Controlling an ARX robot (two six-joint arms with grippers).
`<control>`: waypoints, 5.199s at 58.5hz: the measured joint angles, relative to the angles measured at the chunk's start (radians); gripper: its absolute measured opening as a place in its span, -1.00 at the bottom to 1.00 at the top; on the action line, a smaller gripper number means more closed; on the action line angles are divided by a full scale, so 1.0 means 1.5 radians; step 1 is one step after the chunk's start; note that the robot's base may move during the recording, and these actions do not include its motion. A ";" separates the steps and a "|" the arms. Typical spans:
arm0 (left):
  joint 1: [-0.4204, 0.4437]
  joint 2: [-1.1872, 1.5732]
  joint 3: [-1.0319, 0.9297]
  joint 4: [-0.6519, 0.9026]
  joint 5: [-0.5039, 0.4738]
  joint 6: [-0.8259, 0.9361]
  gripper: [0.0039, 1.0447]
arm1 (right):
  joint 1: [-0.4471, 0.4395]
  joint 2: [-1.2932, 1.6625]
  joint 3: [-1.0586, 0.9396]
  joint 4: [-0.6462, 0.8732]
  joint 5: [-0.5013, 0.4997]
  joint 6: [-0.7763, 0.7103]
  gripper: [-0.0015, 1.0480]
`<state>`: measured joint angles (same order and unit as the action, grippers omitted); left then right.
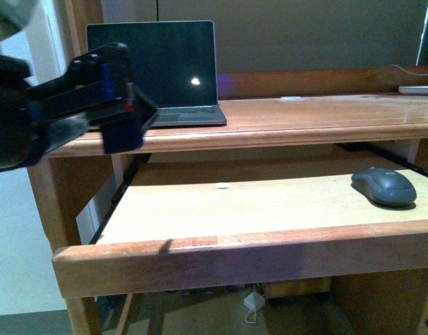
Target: Place mouse
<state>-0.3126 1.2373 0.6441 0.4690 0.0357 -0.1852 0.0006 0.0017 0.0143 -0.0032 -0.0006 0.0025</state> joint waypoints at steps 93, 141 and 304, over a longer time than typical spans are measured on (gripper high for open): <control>0.204 -0.821 -0.423 -0.313 -0.026 0.116 -0.95 | 0.232 0.919 0.467 0.348 0.087 0.055 0.86; 0.204 -0.821 -0.423 -0.313 -0.025 0.117 0.85 | 0.259 1.151 0.651 0.284 0.256 -0.108 0.86; 0.204 -0.821 -0.423 -0.313 -0.025 0.117 0.86 | 0.334 1.585 1.499 -0.085 0.307 -0.004 0.86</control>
<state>-0.0059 0.0055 0.0097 0.0002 -0.0021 -0.0090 0.5014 2.3787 2.2635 -0.1310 0.4602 -0.0032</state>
